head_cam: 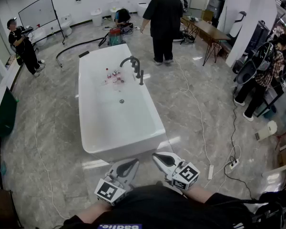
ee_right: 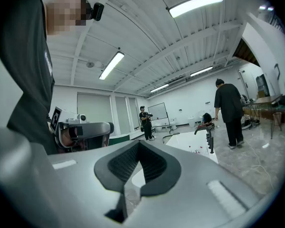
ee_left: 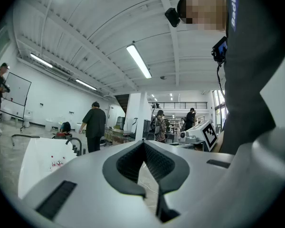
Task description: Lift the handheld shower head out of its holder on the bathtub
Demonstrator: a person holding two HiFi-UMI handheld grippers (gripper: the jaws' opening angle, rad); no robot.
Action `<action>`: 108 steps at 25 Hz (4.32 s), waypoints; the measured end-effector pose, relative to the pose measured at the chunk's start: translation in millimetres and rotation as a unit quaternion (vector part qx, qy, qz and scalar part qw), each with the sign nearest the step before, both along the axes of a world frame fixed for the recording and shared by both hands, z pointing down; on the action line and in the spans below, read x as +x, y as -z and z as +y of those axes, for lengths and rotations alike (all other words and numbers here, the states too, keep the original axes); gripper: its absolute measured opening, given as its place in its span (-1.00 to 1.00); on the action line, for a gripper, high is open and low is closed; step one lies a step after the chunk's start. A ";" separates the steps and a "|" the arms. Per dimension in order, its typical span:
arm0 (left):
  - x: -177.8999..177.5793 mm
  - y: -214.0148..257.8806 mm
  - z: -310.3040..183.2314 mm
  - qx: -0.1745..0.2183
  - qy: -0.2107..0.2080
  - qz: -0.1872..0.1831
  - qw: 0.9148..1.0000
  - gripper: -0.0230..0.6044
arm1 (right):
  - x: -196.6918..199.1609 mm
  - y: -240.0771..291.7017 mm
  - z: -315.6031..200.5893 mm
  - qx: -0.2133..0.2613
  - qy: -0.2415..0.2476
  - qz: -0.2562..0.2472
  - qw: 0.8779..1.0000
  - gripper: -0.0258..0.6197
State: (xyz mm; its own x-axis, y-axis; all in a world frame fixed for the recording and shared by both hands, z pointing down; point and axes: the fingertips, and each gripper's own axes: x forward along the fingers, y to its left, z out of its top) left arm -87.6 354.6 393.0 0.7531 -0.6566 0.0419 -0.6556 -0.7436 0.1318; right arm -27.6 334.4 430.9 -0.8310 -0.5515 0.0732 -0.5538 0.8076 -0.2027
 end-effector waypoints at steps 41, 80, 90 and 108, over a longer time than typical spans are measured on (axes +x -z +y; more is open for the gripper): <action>-51.1 -14.4 -176.3 0.011 0.036 0.005 0.999 -0.91 | -28.4 -17.5 -184.1 -0.009 -0.019 -0.024 0.999 -0.94; 51.4 -92.6 -555.2 -0.032 0.117 -0.038 0.992 -0.90 | 118.6 -81.3 -418.5 -0.102 -0.032 -0.018 0.994 -0.94; 56.5 -133.7 -627.9 -0.043 0.116 -0.058 0.991 -0.66 | 129.1 -109.1 -428.4 -0.131 -0.056 -0.016 0.990 -0.94; 69.3 -225.7 -761.5 -0.072 0.129 -0.109 0.983 -0.41 | 136.8 -149.1 -465.8 -0.166 -0.059 -0.009 0.984 -0.94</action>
